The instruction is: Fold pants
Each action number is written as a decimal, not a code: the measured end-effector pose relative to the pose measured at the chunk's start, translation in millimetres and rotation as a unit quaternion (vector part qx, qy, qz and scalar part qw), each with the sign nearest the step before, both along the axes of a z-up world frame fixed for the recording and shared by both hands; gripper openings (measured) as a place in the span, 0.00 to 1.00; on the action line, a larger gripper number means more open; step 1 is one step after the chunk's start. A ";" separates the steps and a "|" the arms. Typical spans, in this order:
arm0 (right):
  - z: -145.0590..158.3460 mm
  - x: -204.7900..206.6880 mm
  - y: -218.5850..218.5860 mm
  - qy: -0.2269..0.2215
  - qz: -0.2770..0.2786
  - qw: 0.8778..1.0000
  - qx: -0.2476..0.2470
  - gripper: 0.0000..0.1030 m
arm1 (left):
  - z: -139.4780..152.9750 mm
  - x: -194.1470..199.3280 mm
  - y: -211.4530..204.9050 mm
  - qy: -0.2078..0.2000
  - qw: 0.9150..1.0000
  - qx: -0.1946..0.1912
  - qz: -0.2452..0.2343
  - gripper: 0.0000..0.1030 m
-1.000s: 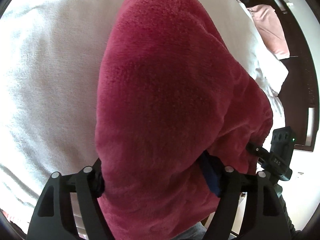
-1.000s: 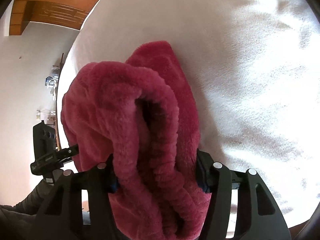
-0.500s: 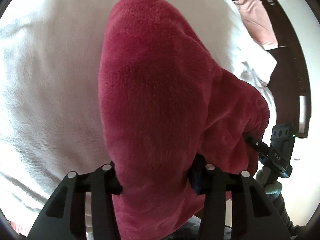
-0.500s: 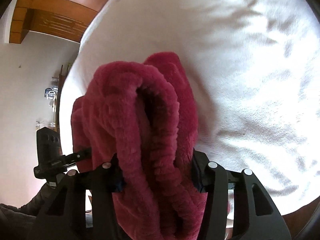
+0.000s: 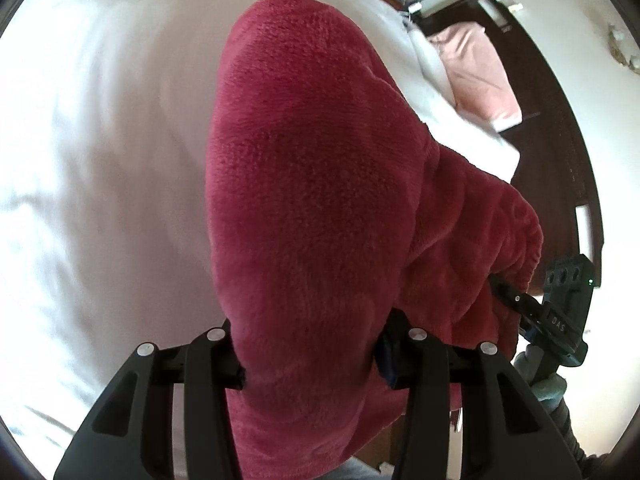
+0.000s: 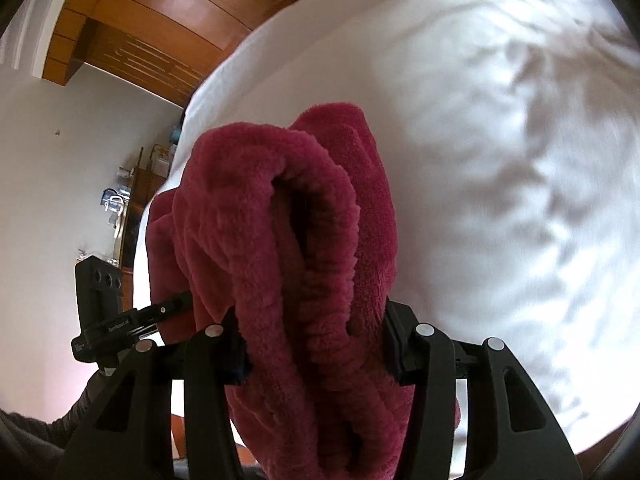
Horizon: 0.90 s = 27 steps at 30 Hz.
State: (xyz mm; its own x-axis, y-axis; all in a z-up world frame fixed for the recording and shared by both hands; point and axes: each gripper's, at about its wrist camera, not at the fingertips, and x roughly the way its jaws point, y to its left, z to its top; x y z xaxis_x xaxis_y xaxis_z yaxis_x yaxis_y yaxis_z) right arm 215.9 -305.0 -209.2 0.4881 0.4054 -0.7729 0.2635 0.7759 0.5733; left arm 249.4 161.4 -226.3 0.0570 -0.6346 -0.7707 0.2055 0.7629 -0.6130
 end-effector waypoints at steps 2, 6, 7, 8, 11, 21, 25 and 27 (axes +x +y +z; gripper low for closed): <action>2.8 20.7 -10.8 -0.011 0.000 1.000 0.002 0.49 | 8.1 15.6 -8.6 -0.017 1.000 0.005 0.009 0.44; 7.6 62.5 -30.1 -0.029 0.002 1.000 0.006 0.49 | 18.6 51.1 -24.1 -0.036 0.999 0.009 0.028 0.45; 8.0 74.8 -36.1 -0.033 0.003 0.999 0.007 0.49 | 18.5 58.2 -25.6 -0.039 0.999 0.011 0.030 0.45; 7.8 84.7 -40.0 -0.034 0.004 0.999 0.008 0.49 | 18.7 65.8 -28.0 -0.041 0.999 0.012 0.032 0.45; 10.0 99.2 -49.4 -0.036 0.003 0.999 0.014 0.49 | 15.9 90.6 -40.0 -0.050 0.998 0.020 0.038 0.45; -5.9 138.0 -60.3 -0.027 0.006 0.999 0.028 0.49 | -1.5 152.8 -94.5 -0.059 0.995 0.053 0.058 0.45; -22.8 155.0 -63.3 -0.018 0.005 0.999 0.030 0.49 | -16.2 169.0 -102.1 -0.050 0.994 0.066 0.069 0.46; -34.6 163.0 -63.3 -0.007 -0.001 1.000 0.030 0.49 | -22.6 174.0 -105.9 -0.048 0.993 0.077 0.072 0.50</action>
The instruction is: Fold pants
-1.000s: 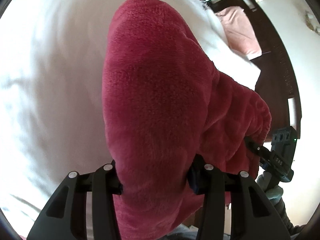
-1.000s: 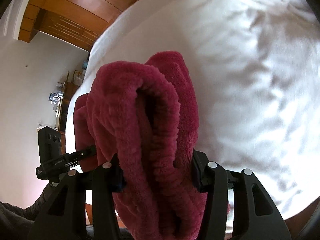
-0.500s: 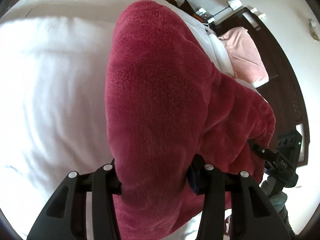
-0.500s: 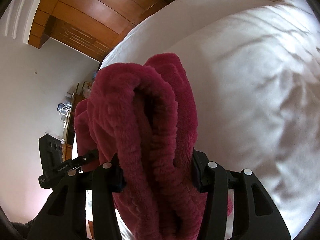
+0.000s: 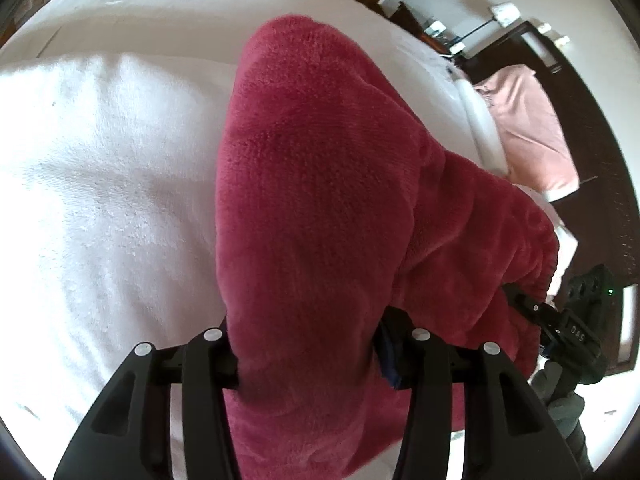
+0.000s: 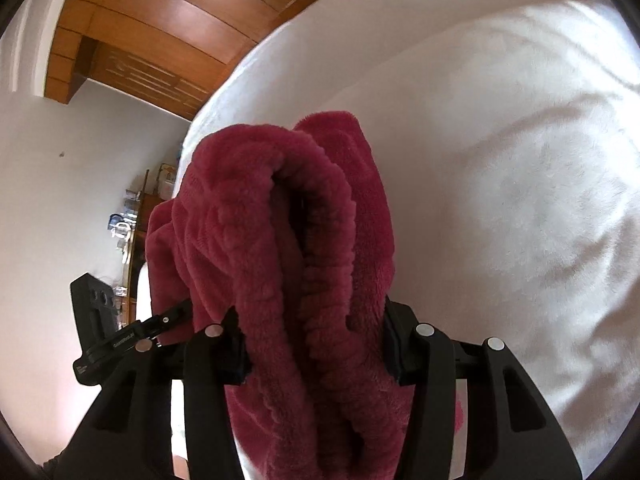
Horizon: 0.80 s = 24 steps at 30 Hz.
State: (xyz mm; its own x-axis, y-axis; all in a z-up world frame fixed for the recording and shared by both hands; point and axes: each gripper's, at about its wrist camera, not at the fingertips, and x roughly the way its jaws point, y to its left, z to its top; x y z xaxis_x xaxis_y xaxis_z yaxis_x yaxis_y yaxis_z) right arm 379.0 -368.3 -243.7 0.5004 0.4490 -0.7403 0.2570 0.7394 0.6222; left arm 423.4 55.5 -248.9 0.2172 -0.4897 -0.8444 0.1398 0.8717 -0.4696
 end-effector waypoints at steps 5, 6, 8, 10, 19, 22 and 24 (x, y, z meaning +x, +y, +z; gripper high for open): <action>-18.0 5.1 -6.2 0.014 -0.018 1.000 -0.001 0.51 | -8.5 3.6 -5.1 0.000 1.000 0.014 0.002 0.63; -19.5 5.4 -6.3 0.015 -0.020 1.000 -0.004 0.51 | -9.1 3.1 -5.7 0.000 1.000 0.016 0.000 0.64; -20.1 7.3 -6.4 0.017 -0.021 1.000 -0.008 0.52 | -7.3 5.1 -13.6 -0.003 1.000 0.023 -0.003 0.67; -18.9 6.5 -9.0 0.018 -0.022 1.000 -0.012 0.52 | -3.1 9.1 -22.1 -0.004 1.000 0.030 -0.003 0.70; 32.0 -9.1 -20.3 -0.017 -0.065 0.994 -0.084 0.53 | 24.2 1.4 -20.5 -0.027 0.996 0.082 0.009 0.69; 62.3 -17.4 -18.8 -0.052 -0.063 0.990 -0.116 0.53 | 38.0 -10.8 -16.8 -0.053 0.992 0.115 0.017 0.69; 84.1 -15.6 -0.9 -0.079 -0.035 0.986 -0.140 0.53 | 46.3 -20.0 -15.8 -0.070 0.986 0.148 0.028 0.69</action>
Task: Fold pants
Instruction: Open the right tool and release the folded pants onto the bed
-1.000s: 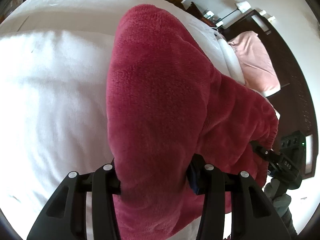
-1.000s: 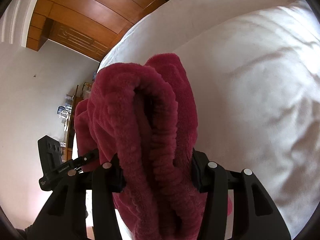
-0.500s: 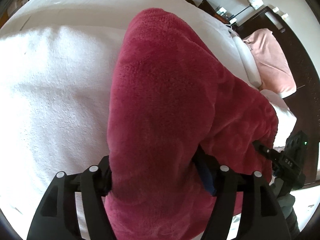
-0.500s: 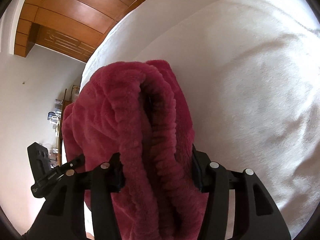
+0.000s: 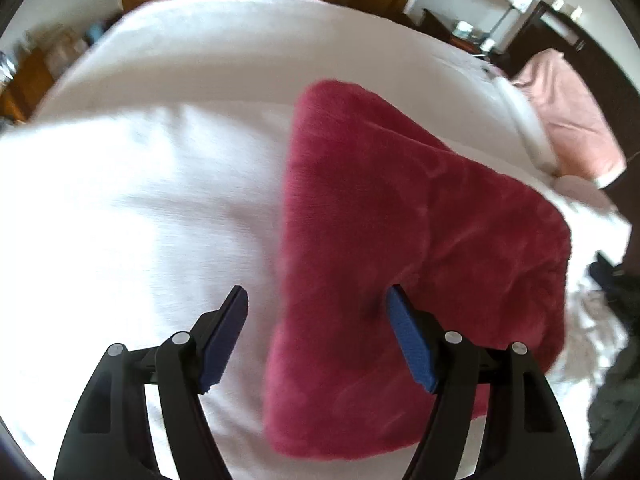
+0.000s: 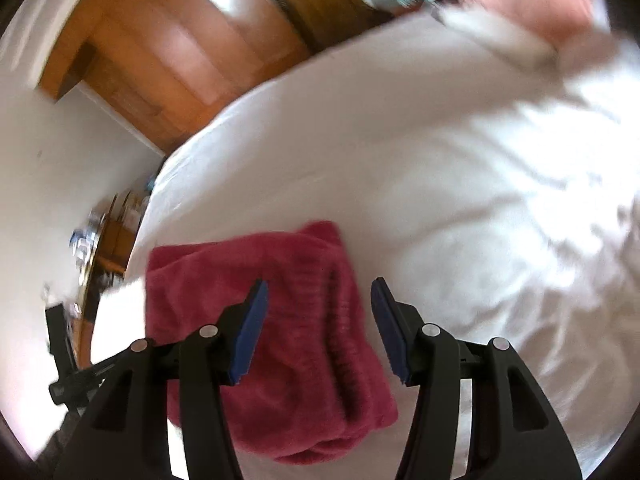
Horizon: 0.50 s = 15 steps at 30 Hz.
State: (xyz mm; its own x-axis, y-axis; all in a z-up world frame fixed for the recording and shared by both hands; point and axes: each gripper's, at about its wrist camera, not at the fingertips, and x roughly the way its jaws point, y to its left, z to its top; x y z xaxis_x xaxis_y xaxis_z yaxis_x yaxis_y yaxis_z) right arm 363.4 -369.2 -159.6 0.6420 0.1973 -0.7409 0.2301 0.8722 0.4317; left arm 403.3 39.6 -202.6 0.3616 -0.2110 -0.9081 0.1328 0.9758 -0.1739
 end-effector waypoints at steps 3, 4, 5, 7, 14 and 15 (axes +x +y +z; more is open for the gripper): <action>8.8 1.6 34.2 -0.007 0.060 0.998 -0.029 0.53 | 11.0 -19.4 -6.9 -0.030 0.999 0.029 -0.006 0.69; 6.5 2.7 43.2 -0.004 0.077 0.996 -0.036 0.53 | 13.2 -26.2 -13.3 -0.038 0.998 0.038 -0.016 0.69; -0.2 6.3 52.8 0.004 0.092 0.994 -0.051 0.53 | 14.0 -31.6 -17.6 -0.043 0.998 0.044 -0.025 0.69; -14.1 12.9 62.3 0.022 0.096 0.993 -0.065 0.53 | 11.7 -41.7 -28.7 -0.046 0.996 0.055 -0.048 0.69; -88.0 18.2 34.8 0.105 0.041 0.990 -0.082 0.55 | -29.1 -45.2 -48.8 -0.008 0.994 0.077 -0.081 0.69; -96.5 19.1 32.0 0.111 0.039 0.990 -0.076 0.55 | -35.0 -43.2 -49.7 -0.004 0.993 0.082 -0.084 0.71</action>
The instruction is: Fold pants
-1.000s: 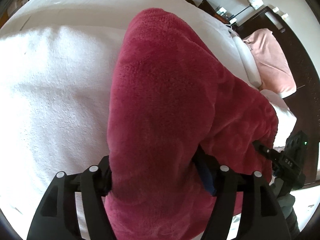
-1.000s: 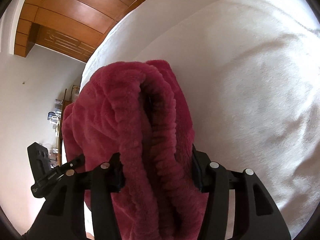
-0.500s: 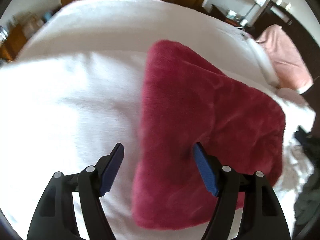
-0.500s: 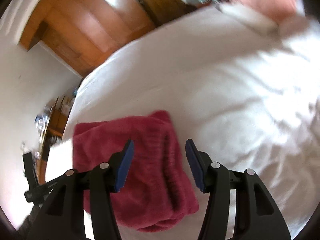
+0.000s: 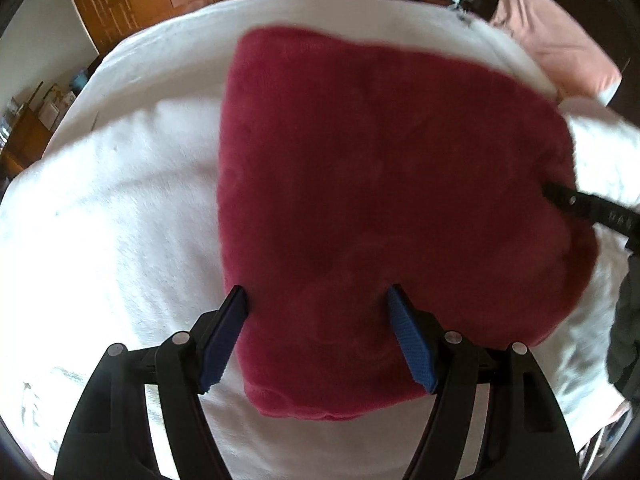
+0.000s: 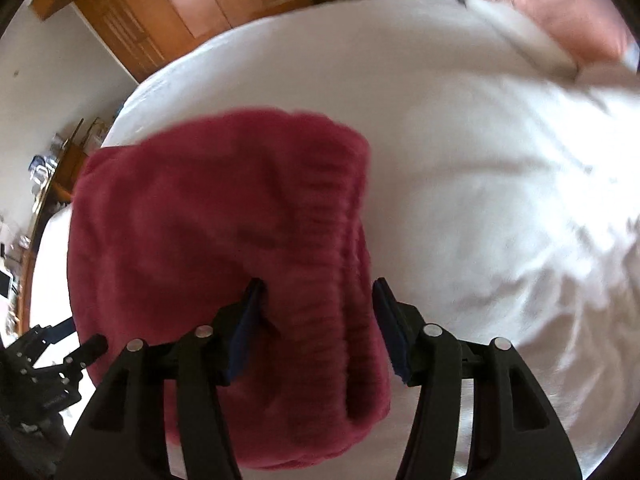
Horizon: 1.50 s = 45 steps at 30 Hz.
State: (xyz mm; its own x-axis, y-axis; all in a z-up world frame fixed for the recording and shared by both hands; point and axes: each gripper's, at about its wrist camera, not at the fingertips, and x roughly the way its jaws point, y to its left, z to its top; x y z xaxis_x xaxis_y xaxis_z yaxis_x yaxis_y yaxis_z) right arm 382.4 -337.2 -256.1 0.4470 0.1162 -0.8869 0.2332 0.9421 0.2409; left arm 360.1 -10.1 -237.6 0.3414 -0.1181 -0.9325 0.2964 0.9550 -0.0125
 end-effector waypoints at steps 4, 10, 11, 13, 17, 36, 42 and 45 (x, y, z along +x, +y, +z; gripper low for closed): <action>-14.0 2.9 1.3 0.005 0.007 1.000 -0.002 0.56 | -12.8 4.4 -1.1 0.004 1.000 0.006 -0.011 0.72; -35.5 5.9 -5.5 0.014 -0.002 1.000 -0.016 0.67 | -12.0 5.3 -5.2 -0.001 0.999 0.025 -0.033 0.76; -37.4 6.1 -6.2 0.017 -0.007 1.000 -0.010 0.67 | -9.8 4.2 -5.6 -0.002 0.999 0.027 -0.034 0.76; -34.1 3.9 -7.8 0.020 -0.011 1.000 -0.013 0.67 | -3.5 3.1 -3.9 -0.007 0.999 0.031 -0.034 0.76; -12.1 2.6 12.1 0.015 0.003 0.998 -0.065 0.67 | 19.4 -8.4 8.7 -0.028 0.999 0.027 -0.029 0.75; 124.1 -116.9 59.1 -0.119 -0.023 0.991 -0.052 0.68 | 143.2 -98.0 16.9 -0.145 0.989 -0.010 -0.038 0.81; 156.7 -147.6 62.0 -0.148 -0.031 0.987 -0.053 0.69 | 167.2 -117.4 18.6 -0.173 0.984 -0.004 -0.053 0.81; 168.6 -158.2 66.3 -0.157 -0.034 0.986 -0.055 0.69 | 177.5 -125.7 19.7 -0.184 0.981 -0.003 -0.058 0.81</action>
